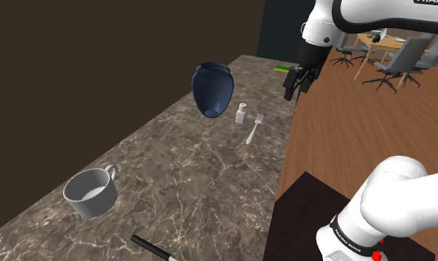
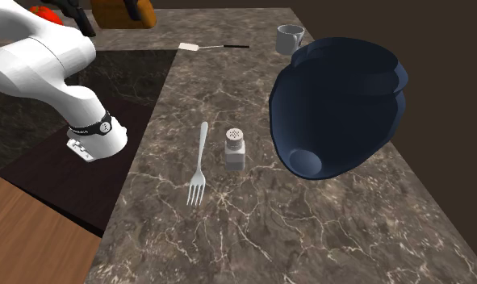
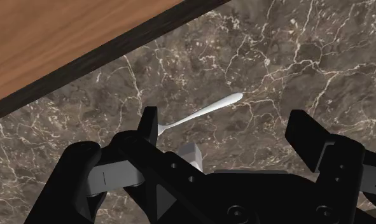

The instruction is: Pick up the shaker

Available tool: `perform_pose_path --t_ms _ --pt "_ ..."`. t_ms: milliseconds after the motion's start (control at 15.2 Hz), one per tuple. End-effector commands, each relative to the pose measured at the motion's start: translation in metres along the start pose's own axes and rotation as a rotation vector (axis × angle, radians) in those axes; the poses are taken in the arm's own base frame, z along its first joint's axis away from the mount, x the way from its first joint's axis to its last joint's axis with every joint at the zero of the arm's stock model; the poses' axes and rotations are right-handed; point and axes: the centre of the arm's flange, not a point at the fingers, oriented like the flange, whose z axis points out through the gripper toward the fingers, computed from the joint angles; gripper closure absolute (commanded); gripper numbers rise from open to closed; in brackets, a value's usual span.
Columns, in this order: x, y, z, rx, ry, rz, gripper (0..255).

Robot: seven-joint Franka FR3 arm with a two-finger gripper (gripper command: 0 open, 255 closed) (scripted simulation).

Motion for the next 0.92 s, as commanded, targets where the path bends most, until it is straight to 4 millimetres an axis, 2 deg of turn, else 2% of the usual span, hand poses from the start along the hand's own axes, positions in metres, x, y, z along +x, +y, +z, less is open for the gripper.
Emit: perform_pose_path --t_ms 0,858 --pt "0.000 0.000 0.000 0.000 0.000 0.000 0" --pt "0.157 0.007 0.089 -0.004 -0.065 -0.065 0"
